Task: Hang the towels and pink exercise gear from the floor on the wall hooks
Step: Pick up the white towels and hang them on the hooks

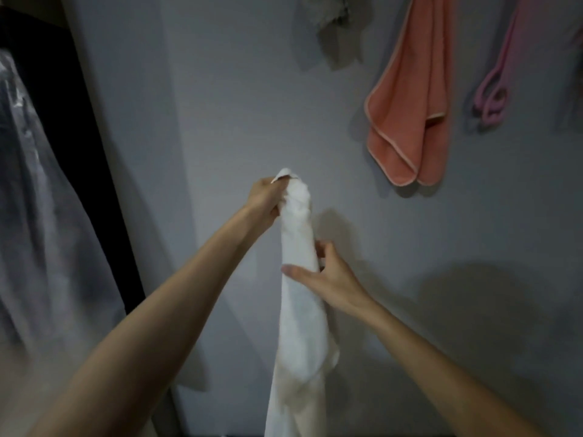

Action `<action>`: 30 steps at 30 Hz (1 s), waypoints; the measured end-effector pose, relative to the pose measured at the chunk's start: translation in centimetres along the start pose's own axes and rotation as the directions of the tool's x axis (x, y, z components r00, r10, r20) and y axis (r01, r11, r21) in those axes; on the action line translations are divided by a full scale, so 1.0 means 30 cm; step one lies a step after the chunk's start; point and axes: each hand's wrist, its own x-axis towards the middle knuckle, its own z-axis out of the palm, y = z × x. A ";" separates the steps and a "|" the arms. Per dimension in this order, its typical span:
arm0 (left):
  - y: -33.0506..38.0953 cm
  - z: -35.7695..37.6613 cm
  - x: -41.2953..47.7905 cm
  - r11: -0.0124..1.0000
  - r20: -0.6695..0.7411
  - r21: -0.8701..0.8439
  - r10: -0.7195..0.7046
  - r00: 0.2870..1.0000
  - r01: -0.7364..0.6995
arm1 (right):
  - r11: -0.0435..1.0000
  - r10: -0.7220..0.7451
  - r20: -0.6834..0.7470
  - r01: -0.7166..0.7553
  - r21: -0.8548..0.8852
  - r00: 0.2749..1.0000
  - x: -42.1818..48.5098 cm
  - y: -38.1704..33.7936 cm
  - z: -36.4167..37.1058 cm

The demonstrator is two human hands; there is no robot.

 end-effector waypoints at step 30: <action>-0.159 -0.218 0.010 0.717 0.082 0.477 0.540 0.838 -0.508 | 0.904 -0.375 -0.107 0.337 -0.263 0.921 0.290 -0.112 -0.132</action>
